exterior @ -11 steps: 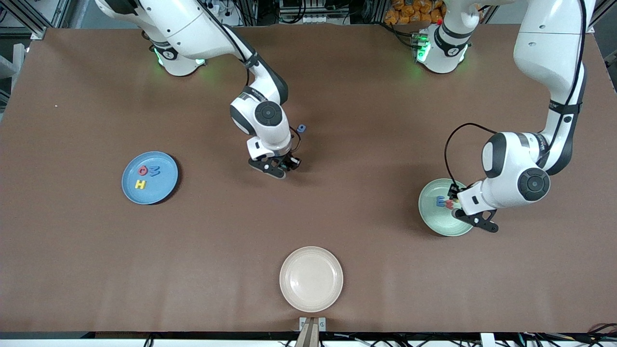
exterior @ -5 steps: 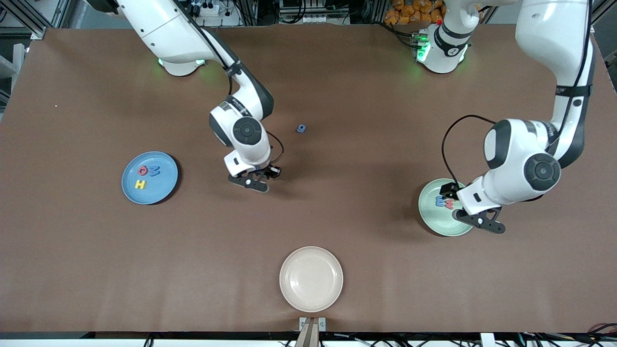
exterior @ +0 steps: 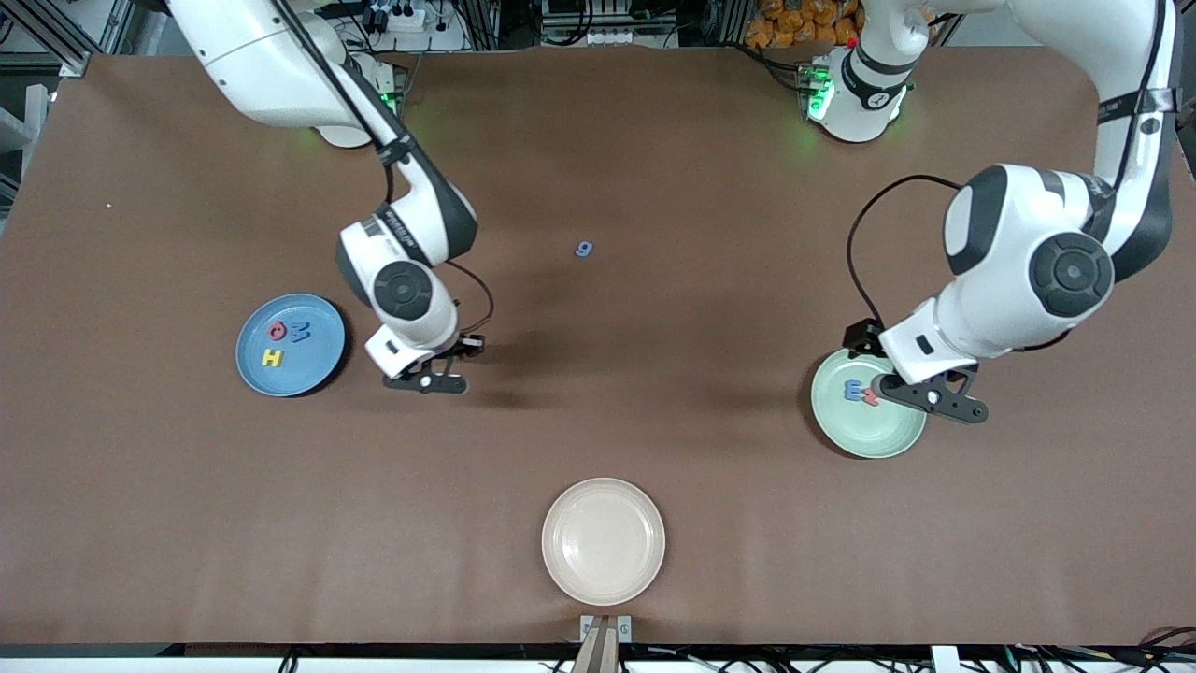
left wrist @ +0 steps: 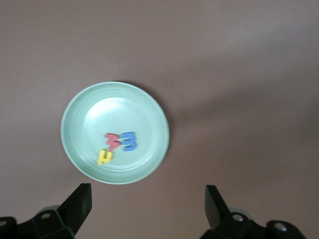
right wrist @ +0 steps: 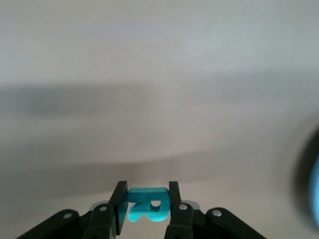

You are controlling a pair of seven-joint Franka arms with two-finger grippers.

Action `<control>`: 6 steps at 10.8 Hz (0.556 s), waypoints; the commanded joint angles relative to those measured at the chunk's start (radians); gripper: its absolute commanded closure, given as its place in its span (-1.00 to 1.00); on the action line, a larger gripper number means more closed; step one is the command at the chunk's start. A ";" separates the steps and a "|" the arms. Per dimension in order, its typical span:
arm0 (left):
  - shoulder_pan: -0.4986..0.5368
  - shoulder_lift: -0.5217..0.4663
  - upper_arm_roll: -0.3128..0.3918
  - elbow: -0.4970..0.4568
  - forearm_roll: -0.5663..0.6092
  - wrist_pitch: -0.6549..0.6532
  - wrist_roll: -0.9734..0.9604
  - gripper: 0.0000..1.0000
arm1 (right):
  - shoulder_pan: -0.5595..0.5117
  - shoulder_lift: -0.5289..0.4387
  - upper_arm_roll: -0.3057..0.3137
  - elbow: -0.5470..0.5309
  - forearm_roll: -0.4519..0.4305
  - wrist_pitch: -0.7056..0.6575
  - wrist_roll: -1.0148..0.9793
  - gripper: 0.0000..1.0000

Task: Sort uppercase to blue plate, lowercase to green plate
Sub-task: 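Carry the teal R to the blue plate while the left gripper reaches 6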

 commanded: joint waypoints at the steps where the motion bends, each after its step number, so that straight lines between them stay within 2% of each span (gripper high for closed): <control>1: -0.058 -0.019 -0.004 -0.005 -0.022 -0.028 -0.152 -1.00 | -0.085 -0.050 -0.010 -0.043 0.012 -0.010 -0.203 0.66; 4: -0.074 -0.027 -0.086 -0.011 -0.022 -0.054 -0.298 -1.00 | -0.133 -0.076 -0.094 -0.070 0.015 -0.010 -0.475 0.64; 6: -0.094 -0.021 -0.123 -0.016 -0.022 -0.054 -0.396 -1.00 | -0.159 -0.098 -0.142 -0.092 0.076 -0.029 -0.642 0.62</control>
